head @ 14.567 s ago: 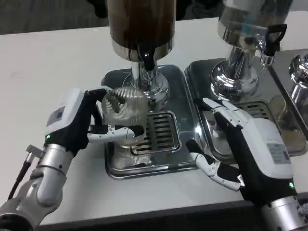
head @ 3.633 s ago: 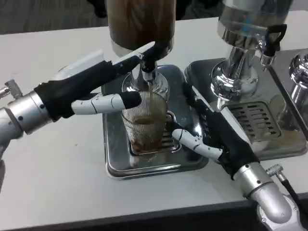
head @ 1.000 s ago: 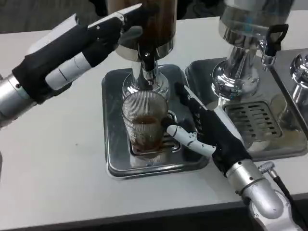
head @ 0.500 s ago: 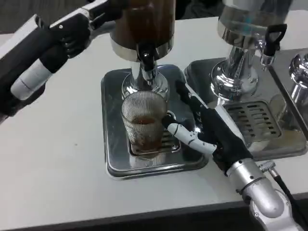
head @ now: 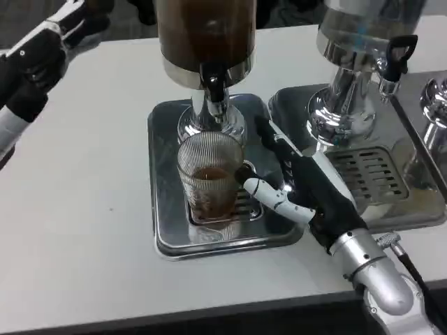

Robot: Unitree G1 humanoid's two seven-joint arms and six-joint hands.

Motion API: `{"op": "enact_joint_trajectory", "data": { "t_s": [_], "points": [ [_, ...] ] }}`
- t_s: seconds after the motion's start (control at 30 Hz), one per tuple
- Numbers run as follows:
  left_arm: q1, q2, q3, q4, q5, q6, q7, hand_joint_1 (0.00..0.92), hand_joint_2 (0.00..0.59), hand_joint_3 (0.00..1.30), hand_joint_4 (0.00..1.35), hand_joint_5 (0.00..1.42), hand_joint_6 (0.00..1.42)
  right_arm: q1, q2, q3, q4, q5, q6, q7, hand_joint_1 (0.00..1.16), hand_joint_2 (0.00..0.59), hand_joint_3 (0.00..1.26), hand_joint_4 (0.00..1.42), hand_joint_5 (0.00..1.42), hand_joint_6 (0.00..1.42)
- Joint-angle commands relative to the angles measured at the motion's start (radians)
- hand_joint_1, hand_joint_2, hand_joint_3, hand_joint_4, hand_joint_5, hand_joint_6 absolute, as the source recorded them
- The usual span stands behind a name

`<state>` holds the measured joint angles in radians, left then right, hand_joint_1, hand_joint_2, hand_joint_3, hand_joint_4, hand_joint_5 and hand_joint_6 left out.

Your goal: Grasp the cup under the faucet to collect the drink, then remove the cup.

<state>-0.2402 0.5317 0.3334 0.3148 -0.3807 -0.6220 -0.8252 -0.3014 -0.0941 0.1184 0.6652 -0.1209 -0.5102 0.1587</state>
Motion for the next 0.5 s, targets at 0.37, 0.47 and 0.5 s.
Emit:
{"op": "enact_joint_trajectory", "data": {
  "t_s": [0.37,0.47,0.5],
  "points": [
    [-0.028,-0.018,-0.05,0.324,0.098,-0.084,0.036,0.0,0.092,0.14,0.01,0.08,0.1,-0.027,-0.008,-0.001,0.046,-0.002,-0.05,0.006,0.53,0.249,0.0,0.0,0.0,0.0],
    [-0.041,-0.018,-0.058,0.37,0.11,-0.098,0.038,0.0,0.091,0.14,0.01,0.09,0.1,-0.031,-0.008,0.005,0.052,-0.022,-0.055,-0.011,0.55,0.236,0.0,0.0,0.0,0.0],
    [-0.045,-0.019,-0.059,0.381,0.112,-0.102,0.038,0.0,0.092,0.15,0.01,0.09,0.1,-0.032,-0.008,0.007,0.054,-0.028,-0.056,-0.016,0.55,0.236,0.0,0.0,0.0,0.0]
  ]
}}
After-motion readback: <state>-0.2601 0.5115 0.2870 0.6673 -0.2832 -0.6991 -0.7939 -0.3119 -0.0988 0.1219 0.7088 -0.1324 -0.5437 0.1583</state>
